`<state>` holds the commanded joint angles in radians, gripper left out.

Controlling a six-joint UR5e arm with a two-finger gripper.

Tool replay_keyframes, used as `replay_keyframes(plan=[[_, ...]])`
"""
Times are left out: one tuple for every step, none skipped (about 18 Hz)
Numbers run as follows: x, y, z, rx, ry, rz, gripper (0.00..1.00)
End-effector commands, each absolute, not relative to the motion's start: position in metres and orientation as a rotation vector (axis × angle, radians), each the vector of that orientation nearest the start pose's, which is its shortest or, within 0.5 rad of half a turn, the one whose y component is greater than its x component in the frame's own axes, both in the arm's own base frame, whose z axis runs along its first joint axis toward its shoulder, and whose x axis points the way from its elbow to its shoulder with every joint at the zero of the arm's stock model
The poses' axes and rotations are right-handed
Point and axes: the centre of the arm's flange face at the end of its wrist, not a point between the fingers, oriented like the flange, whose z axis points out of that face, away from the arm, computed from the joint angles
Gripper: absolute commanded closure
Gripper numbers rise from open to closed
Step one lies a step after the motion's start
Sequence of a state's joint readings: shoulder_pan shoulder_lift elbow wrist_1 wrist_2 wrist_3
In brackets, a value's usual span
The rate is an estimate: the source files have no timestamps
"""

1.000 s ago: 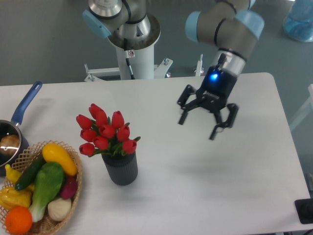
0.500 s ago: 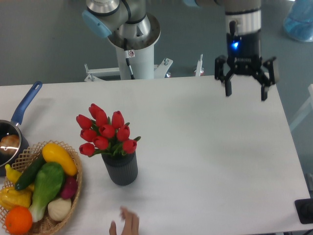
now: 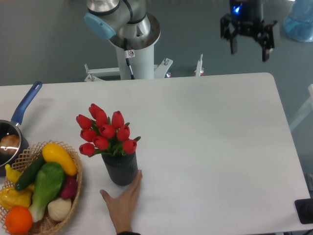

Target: Insert the flowers into the vase

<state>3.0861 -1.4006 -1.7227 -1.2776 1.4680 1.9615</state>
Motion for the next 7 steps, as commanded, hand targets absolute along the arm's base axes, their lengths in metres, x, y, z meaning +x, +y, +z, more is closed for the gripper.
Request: replay_keyframes(plan=[[-0.437,0.162,0.528,-2.973,0.727,0.478,0.00],[-0.437,0.156,0.530,-2.975,0.741,0.454,0.00],[-0.438,0.148,0.531,-2.980,0.744,0.433,0.00],[-0.439,0.144,0.530,-2.978,0.750,0.421,0.00],[-0.439,0.142,0.529,-2.977,0.755,0.412,0.00],[-0.439,0.143,0.529,-2.973,0.757,0.413,0.00],[-0.439,0.144,0.529,-2.966,0.754,0.415,0.00]])
